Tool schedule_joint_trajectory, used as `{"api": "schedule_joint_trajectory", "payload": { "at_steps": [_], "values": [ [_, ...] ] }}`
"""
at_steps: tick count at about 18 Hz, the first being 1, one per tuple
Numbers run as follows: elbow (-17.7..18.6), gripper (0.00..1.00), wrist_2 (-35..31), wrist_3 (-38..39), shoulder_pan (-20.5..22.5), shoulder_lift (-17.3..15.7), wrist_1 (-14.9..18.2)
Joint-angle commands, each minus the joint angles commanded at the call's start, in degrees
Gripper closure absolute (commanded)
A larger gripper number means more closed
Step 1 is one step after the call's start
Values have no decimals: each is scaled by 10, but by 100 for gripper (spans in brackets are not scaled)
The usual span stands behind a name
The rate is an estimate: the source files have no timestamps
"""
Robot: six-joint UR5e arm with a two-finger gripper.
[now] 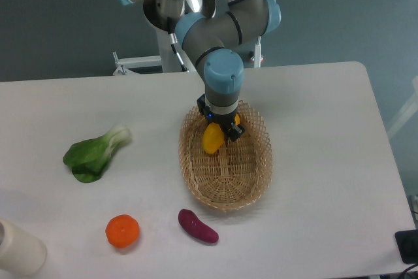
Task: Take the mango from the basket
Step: 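Close the gripper around the yellow mango, then lift the mango and carry it over the basket rim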
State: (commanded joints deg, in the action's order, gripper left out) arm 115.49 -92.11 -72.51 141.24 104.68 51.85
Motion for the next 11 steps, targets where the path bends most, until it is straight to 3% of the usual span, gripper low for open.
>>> {"api": "schedule_joint_trajectory", "payload": {
  "at_steps": [4, 7, 11],
  "values": [
    [-35, 72, -10, 0, 0, 0, 37],
    [-75, 72, -11, 1, 1, 1, 96],
    [-121, 72, -4, -2, 3, 5, 107]
  ]
}}
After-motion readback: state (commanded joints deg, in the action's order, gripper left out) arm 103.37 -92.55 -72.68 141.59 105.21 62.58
